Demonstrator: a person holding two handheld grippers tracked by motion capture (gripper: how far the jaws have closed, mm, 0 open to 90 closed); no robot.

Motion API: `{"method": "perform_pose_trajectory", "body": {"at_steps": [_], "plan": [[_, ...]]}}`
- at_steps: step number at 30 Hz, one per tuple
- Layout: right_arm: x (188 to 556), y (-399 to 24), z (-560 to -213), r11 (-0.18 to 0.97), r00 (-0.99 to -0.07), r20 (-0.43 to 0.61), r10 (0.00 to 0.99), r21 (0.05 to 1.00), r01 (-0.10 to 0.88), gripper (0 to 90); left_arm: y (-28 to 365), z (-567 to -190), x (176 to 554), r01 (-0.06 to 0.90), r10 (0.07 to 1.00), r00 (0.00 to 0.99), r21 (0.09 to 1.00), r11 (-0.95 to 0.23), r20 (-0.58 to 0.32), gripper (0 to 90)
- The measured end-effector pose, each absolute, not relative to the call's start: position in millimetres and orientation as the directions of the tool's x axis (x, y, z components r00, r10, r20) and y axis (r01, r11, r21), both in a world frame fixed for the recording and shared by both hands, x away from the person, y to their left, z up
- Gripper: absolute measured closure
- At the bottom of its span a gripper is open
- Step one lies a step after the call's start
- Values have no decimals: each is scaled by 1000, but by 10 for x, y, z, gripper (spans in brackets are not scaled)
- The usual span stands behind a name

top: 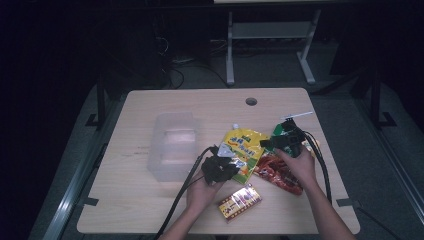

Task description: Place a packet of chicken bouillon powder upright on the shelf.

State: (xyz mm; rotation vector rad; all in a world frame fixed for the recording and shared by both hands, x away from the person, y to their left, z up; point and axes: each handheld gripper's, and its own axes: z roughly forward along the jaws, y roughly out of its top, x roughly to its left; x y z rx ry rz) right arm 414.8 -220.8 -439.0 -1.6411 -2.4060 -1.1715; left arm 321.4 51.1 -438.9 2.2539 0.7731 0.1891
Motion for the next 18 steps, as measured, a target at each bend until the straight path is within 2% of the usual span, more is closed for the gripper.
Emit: {"method": "perform_pose_trajectory", "body": {"at_steps": [8,18], "plan": [[4191,-2223,-4467,150,-426,415,804,552,820,320,491,-4466,3251,501,600,795,653,-567,-89,797],[4229,-2211,-4538,119,-395,434,810,538,835,382,491,-4486,3257,503,599,795,655,-564,-94,796]]}}
